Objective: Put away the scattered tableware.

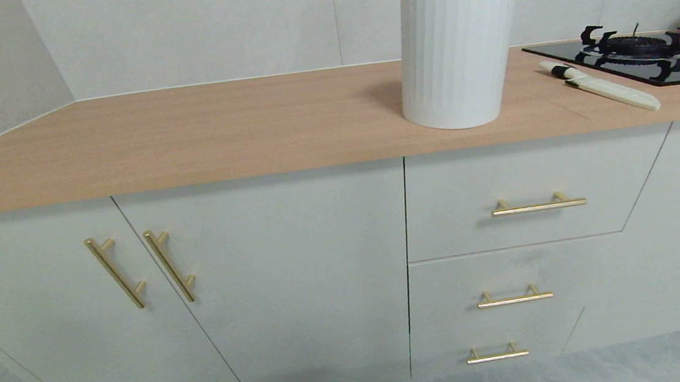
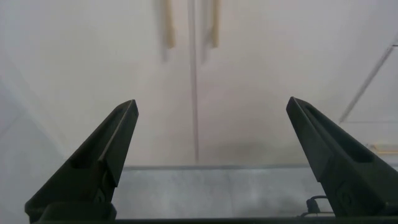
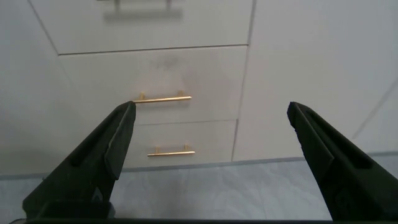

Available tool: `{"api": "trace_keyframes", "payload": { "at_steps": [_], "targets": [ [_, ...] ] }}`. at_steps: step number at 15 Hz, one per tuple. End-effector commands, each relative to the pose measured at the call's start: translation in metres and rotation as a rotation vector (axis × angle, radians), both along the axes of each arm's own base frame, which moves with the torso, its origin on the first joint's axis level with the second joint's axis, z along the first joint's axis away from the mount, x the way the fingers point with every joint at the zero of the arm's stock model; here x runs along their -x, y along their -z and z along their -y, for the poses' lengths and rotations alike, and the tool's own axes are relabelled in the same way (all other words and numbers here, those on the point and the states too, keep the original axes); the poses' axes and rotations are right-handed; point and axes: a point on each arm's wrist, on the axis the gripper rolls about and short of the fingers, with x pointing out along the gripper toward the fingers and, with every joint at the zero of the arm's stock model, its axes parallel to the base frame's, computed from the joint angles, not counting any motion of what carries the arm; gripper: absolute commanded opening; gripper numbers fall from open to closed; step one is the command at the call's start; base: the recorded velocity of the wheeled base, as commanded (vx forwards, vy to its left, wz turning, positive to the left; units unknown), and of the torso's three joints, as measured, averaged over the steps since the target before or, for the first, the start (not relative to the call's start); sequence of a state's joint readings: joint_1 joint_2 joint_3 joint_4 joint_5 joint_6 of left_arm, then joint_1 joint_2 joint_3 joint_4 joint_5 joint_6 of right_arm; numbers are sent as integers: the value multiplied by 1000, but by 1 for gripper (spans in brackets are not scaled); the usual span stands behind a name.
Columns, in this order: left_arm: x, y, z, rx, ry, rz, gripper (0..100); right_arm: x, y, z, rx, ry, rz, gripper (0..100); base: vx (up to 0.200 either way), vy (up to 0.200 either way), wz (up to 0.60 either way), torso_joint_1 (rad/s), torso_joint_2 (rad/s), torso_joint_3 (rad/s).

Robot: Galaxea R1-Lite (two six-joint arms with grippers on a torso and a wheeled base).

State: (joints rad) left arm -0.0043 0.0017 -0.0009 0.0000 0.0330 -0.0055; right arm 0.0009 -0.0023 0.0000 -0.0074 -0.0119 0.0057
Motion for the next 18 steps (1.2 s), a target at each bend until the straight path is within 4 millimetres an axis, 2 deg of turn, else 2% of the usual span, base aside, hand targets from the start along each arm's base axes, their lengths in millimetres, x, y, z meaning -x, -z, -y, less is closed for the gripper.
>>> {"api": "trace_keyframes", "payload": {
  "at_steps": [1, 8, 18],
  "targets": [
    [0, 0, 0, 1, -2, 1, 100, 0, 0, 0, 0, 0, -2, 100, 0, 0, 0, 0, 0, 0],
    [0, 0, 0, 1, -2, 1, 100, 0, 0, 0, 0, 0, -2, 100, 0, 0, 0, 0, 0, 0],
    [0, 0, 0, 1, 0, -1, 100, 0, 0, 0, 0, 0, -2, 100, 0, -200, 0, 3, 4, 2]
  ]
}}
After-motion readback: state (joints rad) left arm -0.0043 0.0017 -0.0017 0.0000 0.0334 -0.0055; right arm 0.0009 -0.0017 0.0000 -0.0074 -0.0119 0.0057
